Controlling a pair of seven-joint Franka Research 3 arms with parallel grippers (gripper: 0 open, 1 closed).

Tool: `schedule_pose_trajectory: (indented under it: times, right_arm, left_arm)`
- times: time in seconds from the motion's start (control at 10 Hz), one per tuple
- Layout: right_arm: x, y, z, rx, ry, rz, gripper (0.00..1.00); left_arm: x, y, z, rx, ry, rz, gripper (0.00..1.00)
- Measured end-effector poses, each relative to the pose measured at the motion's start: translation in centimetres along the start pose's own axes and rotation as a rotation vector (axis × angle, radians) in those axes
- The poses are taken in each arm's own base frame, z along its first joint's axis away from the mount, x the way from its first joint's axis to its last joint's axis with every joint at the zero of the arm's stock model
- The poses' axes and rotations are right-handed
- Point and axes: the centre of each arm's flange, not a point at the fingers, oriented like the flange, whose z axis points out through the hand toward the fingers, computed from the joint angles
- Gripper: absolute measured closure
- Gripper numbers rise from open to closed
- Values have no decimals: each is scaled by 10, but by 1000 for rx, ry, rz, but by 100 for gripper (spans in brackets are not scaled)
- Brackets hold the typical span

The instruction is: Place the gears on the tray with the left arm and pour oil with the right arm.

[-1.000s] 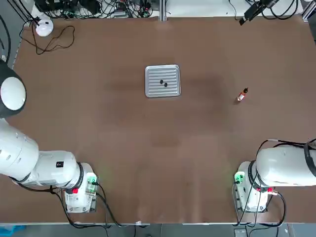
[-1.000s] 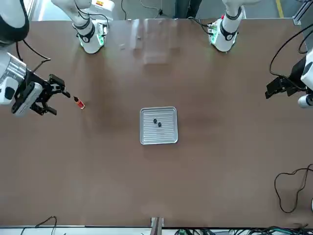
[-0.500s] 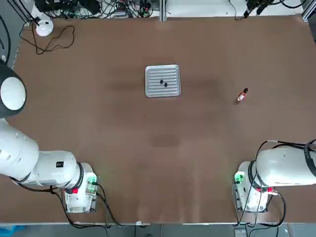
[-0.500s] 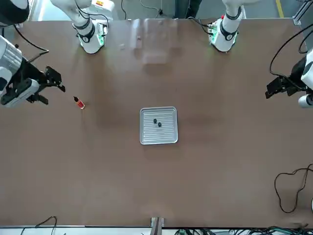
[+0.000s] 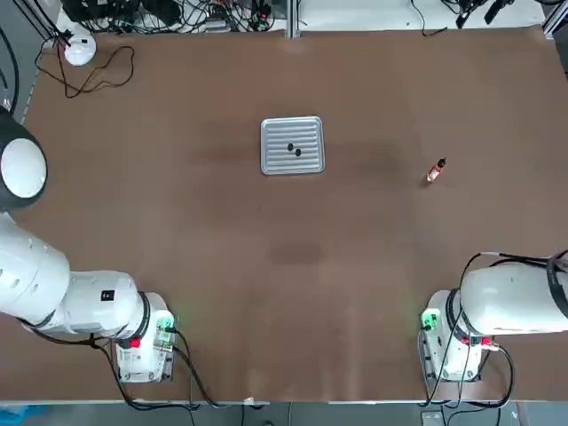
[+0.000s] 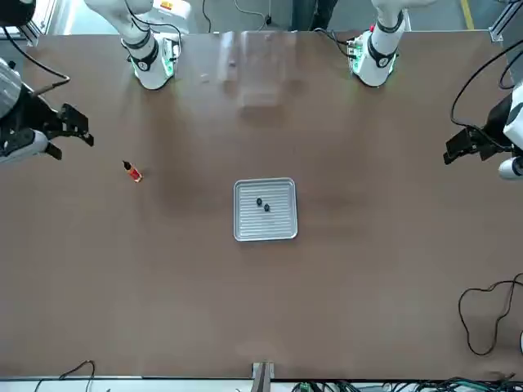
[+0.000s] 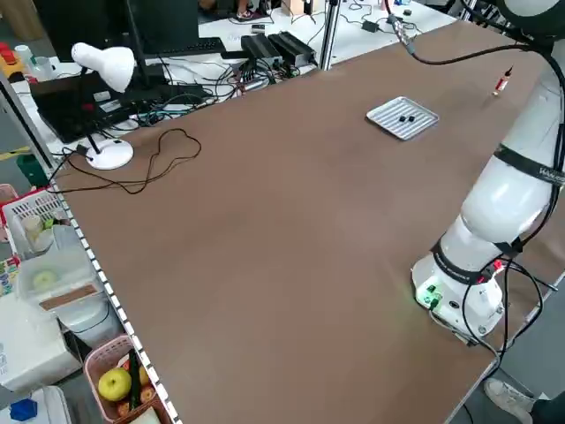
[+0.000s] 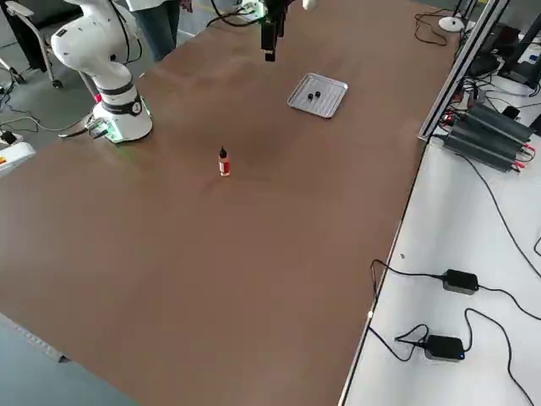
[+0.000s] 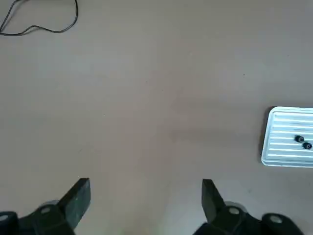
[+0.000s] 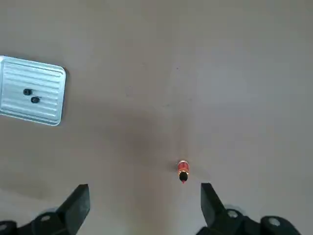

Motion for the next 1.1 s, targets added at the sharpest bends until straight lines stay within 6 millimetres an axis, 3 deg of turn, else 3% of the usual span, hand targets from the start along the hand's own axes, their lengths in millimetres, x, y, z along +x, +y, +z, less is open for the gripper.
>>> schedule_pose_trajectory:
  times: [0.4, 0.8, 1.1]
  right_arm:
    - [-9, 24, -14, -32, -13, 158, 0]
    - [-15, 28, -30, -92, -21, 196, 0]
    - [-24, 52, -43, -92, -15, 226, 0]
  left_arm:
    - [0, 0, 0, 0, 0, 0, 0]
    - [0, 0, 0, 0, 0, 0, 0]
    - [0, -1, 0, 0, 1, -1, 0]
